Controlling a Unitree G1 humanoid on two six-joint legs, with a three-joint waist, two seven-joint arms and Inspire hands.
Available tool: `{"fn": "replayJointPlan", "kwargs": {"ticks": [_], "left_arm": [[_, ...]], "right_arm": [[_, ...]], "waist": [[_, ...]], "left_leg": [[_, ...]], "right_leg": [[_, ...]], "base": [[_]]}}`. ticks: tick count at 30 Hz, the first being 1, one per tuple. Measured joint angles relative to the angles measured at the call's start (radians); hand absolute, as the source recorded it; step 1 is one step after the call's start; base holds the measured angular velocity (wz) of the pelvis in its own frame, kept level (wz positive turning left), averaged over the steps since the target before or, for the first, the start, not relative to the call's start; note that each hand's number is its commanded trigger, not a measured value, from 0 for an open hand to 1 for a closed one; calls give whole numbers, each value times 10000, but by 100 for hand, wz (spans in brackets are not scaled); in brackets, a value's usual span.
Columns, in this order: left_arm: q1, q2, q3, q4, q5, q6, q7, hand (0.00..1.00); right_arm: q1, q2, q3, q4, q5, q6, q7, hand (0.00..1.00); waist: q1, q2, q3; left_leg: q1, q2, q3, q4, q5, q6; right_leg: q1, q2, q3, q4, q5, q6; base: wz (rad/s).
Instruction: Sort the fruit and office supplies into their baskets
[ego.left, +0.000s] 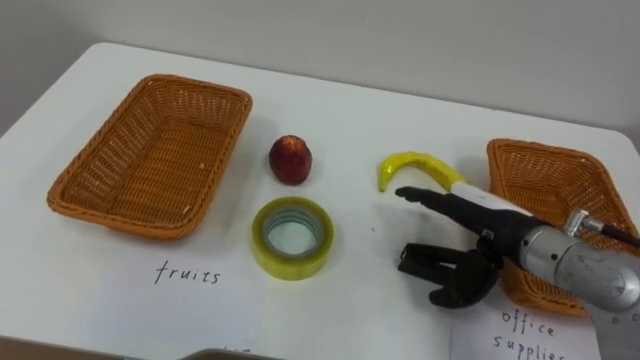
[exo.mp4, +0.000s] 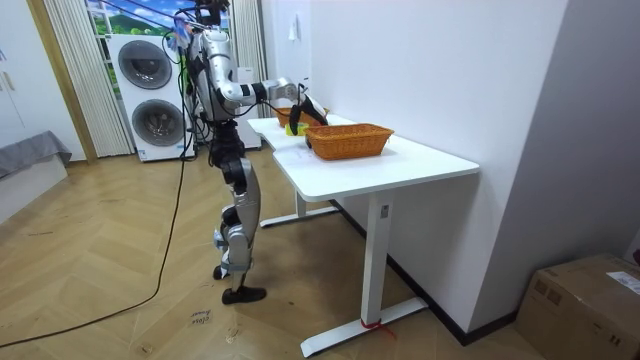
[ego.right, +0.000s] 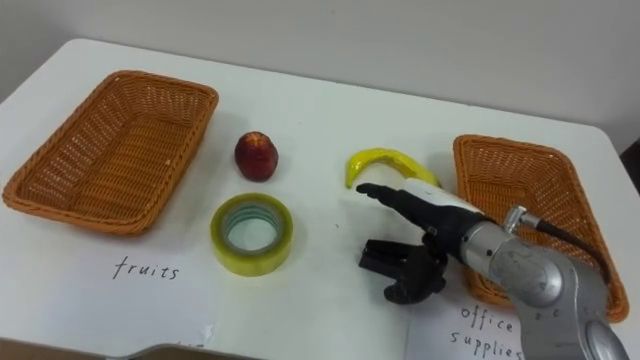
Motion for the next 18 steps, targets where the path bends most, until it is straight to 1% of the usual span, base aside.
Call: {"fn": "replayJointPlan", "kwargs": {"ticks": [9,13,16,18], "left_arm": [[8,1,-199,-14,6,1,9,0],[-8,2,-213,-91,8,15,19,0],[5,2,-212,-89,10,26,72,0],[-4,2,-209,-92,10,36,214,0]], "right_arm": [[1,22,0,437,-227,98,-14,0],[34,23,-1,579,-675,209,-47,0],[52,77,-1,678,-1029,229,-48,0],[78,160,-1,721,-1139,227,-97,0]], "waist": [[-15,-27,-13],[-27,-36,-12],[-23,-52,-22],[-40,-87,-45]], "left_leg": [[4,1,-3,6,-1,0],[-9,-2,-5,6,-1,1],[-13,-3,3,-10,-1,1],[-23,0,7,-12,-1,1]], "right_leg": [[14,0,-3,-10,0,0],[-1,-1,9,-14,0,0],[-20,2,33,-16,-1,0],[-28,-10,36,-27,-1,0]], "base": [[0],[0],[0],[0]]}}
